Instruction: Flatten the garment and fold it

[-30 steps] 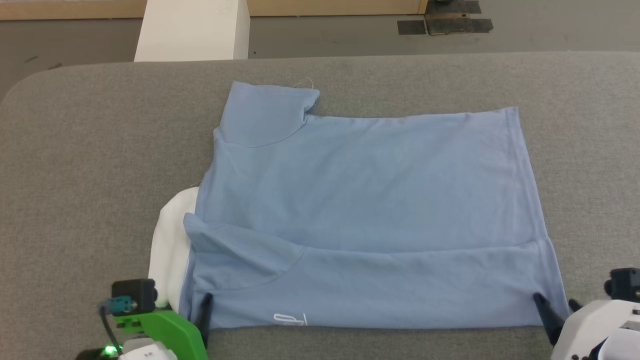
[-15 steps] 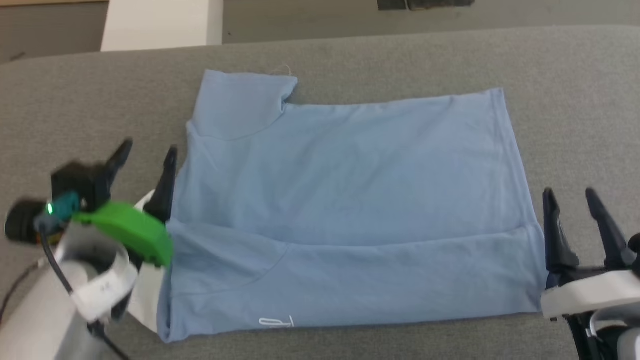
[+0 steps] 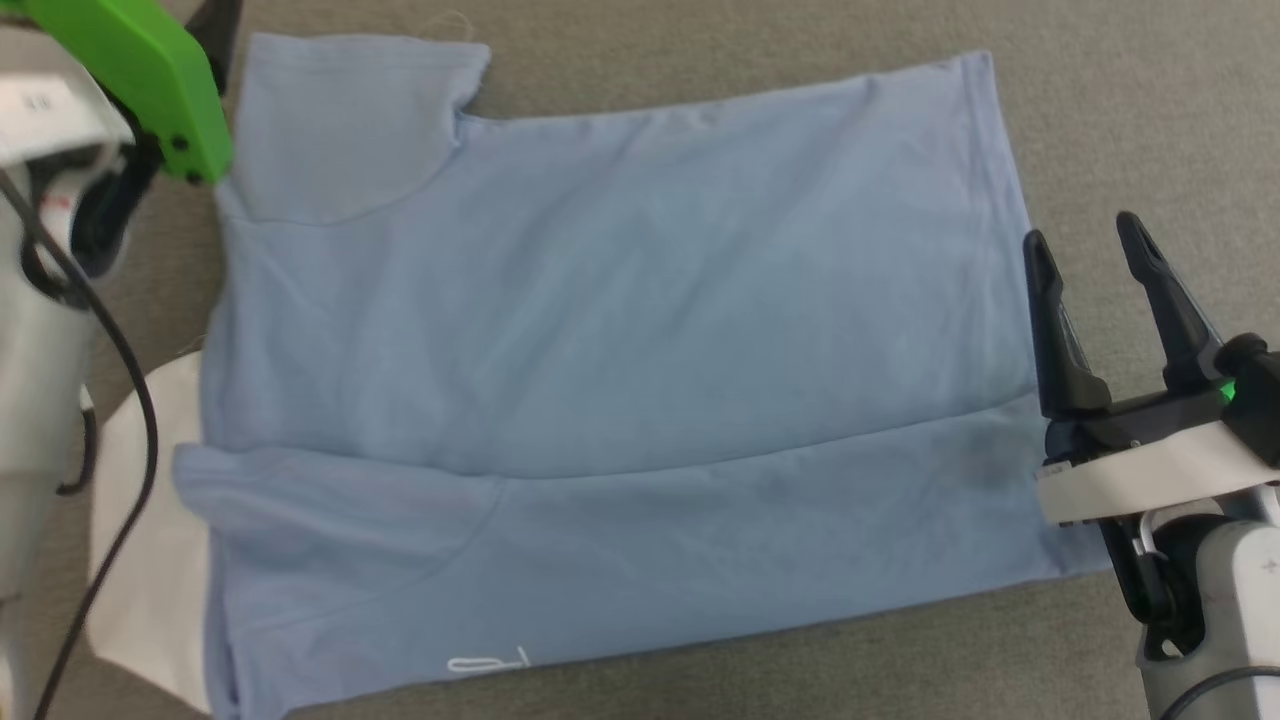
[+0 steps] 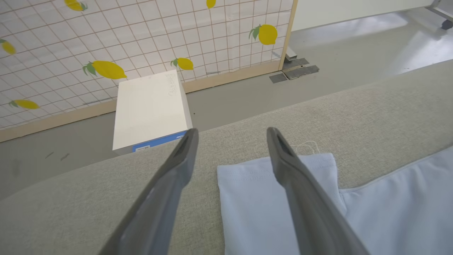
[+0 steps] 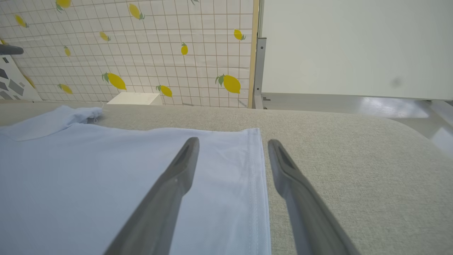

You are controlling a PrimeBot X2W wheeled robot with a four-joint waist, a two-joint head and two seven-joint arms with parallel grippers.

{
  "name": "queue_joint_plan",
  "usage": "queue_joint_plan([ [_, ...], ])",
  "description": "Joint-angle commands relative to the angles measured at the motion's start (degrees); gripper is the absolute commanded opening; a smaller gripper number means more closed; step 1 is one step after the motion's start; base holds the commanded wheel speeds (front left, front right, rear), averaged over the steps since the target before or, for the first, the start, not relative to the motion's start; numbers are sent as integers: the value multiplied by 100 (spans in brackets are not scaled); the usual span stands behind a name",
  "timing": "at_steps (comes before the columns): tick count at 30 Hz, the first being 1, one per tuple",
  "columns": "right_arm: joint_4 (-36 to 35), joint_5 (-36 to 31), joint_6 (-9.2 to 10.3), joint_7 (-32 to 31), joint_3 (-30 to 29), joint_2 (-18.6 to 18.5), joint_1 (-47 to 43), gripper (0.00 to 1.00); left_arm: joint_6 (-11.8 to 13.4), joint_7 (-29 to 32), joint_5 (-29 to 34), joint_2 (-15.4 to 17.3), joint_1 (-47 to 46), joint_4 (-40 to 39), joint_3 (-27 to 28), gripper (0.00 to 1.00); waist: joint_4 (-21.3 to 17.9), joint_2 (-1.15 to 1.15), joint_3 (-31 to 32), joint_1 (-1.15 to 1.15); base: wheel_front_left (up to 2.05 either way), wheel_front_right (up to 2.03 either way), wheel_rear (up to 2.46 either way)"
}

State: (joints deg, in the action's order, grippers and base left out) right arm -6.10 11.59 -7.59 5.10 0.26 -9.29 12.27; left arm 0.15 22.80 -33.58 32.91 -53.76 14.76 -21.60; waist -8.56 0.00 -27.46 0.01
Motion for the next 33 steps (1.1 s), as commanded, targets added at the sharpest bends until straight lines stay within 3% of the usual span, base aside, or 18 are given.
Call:
queue_joint_plan([
  [1, 3, 38, 10, -6, 67, -30, 130, 100, 29, 282, -21, 24, -194, 148, -43, 100, -516, 0, -574, -1, 0, 0, 0],
  [7, 10, 84, 10, 14, 280, -25, 318, 100, 349, 1508, -51, 199, -587, 658, -129, 100, -769, 0, -793, -1, 0, 0, 0],
  [16, 11, 89, 10, 13, 415, 38, 355, 100, 1176, 2867, -184, 417, -468, 654, -49, 100, -892, 0, -832, -1, 0, 0, 0],
  [17, 10, 88, 10, 3, 430, 35, 358, 100, 1230, 2958, -189, 438, -439, 608, -52, 76, -893, 0, -830, -1, 0, 0, 0],
  [18, 7, 86, 10, -15, 450, 25, 370, 100, 1280, 3052, -187, 474, -411, 540, -58, 43, -895, 0, -832, -1, 0, 0, 0],
  [19, -1, 86, 10, -35, 469, 12, 395, 100, 1319, 3122, -183, 510, -389, 471, -60, 0, -896, 0, -835, -1, 0, 0, 0],
  [26, -9, 110, 10, -410, 715, -334, 1141, 100, 1421, 3318, -145, 669, -351, 94, -83, 0, -898, 0, -913, -1, 0, 0, 0],
  [33, 801, 540, 10, -1936, 921, -574, 2855, 100, 1386, 3432, -135, 687, -454, -93, -158, 0, -807, 0, -1046, -1, 0, 0, 0],
])
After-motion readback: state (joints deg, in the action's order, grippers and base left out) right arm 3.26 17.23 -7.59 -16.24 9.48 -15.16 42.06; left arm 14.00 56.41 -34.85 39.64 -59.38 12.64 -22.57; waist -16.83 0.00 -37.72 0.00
